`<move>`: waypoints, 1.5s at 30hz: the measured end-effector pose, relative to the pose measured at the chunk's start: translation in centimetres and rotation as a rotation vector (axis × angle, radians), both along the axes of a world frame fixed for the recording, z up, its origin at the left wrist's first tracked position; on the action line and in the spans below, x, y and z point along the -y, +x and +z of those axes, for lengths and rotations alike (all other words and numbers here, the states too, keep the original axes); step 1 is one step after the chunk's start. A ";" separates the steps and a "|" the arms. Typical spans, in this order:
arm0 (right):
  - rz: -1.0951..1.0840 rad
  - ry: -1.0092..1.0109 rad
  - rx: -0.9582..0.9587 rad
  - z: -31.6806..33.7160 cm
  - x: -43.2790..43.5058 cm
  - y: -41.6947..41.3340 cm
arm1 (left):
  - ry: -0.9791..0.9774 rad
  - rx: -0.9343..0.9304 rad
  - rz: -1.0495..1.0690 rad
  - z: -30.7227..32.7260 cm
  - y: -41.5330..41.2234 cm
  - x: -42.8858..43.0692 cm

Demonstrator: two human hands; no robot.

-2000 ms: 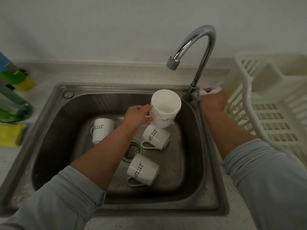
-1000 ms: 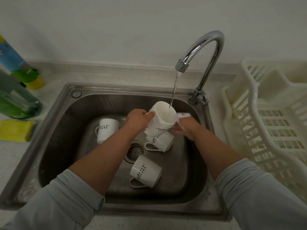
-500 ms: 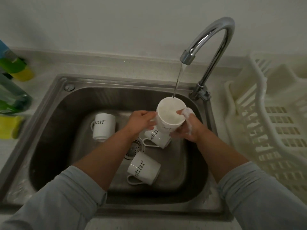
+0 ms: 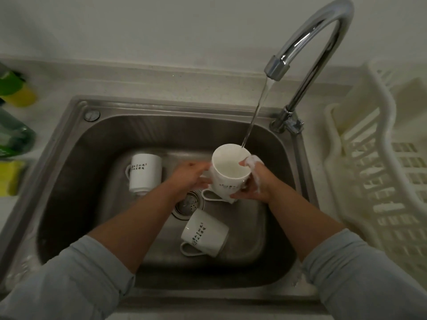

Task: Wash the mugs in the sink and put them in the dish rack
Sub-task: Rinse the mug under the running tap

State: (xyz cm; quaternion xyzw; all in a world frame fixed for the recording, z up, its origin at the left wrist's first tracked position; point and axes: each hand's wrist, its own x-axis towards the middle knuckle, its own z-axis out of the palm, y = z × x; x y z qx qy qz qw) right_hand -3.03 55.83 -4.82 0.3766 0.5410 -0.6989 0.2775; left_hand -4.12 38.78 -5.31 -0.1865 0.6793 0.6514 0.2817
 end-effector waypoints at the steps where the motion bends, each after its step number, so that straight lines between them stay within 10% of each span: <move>1: -0.009 0.000 -0.017 0.1 0.5 -0.2 | -0.001 -0.016 0.022 -0.1 -0.4 0.3; 27: -0.089 0.122 -0.127 0.9 0.2 -1.2 | 0.028 -0.084 -0.009 0.3 -1.8 -1.0; 45: 0.047 0.093 0.167 -0.2 -2.8 1.5 | 0.105 0.136 -0.180 0.4 -0.4 -1.3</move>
